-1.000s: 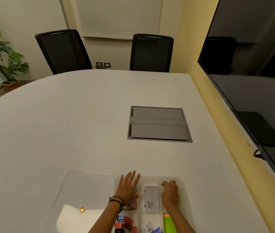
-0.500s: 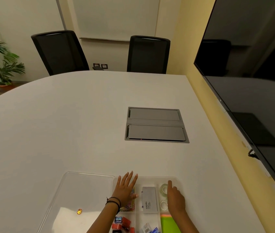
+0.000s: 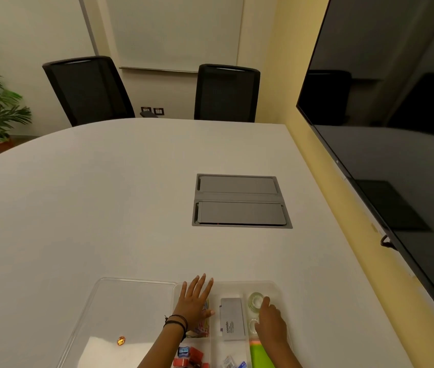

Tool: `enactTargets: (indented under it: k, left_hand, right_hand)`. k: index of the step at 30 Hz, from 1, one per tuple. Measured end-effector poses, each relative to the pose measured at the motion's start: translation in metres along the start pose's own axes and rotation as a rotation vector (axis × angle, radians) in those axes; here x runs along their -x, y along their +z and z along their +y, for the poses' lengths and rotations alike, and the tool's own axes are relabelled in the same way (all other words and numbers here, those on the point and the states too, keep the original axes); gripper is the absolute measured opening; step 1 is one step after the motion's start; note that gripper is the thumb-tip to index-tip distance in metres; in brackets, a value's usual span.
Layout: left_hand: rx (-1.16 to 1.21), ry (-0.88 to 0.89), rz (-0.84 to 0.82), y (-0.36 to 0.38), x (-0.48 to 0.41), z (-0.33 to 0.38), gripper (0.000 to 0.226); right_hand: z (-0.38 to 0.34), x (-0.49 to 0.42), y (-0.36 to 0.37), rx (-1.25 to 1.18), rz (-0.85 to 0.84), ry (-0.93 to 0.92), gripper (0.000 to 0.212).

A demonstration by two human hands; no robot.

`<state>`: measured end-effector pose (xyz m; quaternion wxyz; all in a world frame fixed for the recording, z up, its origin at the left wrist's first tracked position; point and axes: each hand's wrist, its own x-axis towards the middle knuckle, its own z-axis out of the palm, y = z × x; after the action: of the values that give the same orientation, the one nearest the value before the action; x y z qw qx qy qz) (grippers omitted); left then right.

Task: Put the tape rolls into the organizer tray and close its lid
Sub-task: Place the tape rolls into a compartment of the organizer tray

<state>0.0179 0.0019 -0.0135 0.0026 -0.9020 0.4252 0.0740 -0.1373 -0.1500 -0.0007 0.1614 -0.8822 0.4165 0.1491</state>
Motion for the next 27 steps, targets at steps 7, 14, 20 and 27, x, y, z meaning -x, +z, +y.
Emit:
enactTargets:
  k: [7,14,20,27]
  left_hand:
    - [0.082,0.018,-0.008,0.002,-0.004,-0.001,0.156]
    - [0.03,0.096,-0.037,0.003,-0.003,0.001,0.151]
    - [0.058,0.055,-0.089,0.003,-0.004,0.001,0.152]
    - [0.017,0.106,-0.046,-0.006,-0.001,0.004,0.15]
  right_hand:
    - [0.002,0.004,-0.003,-0.057,0.019,0.01,0.046]
    - [0.008,0.009,0.005,-0.157,0.077,-0.008,0.036]
    - [0.006,0.004,-0.011,-0.274,-0.046,0.13,0.048]
    - [0.011,0.002,-0.002,-0.169,-0.008,0.077,0.046]
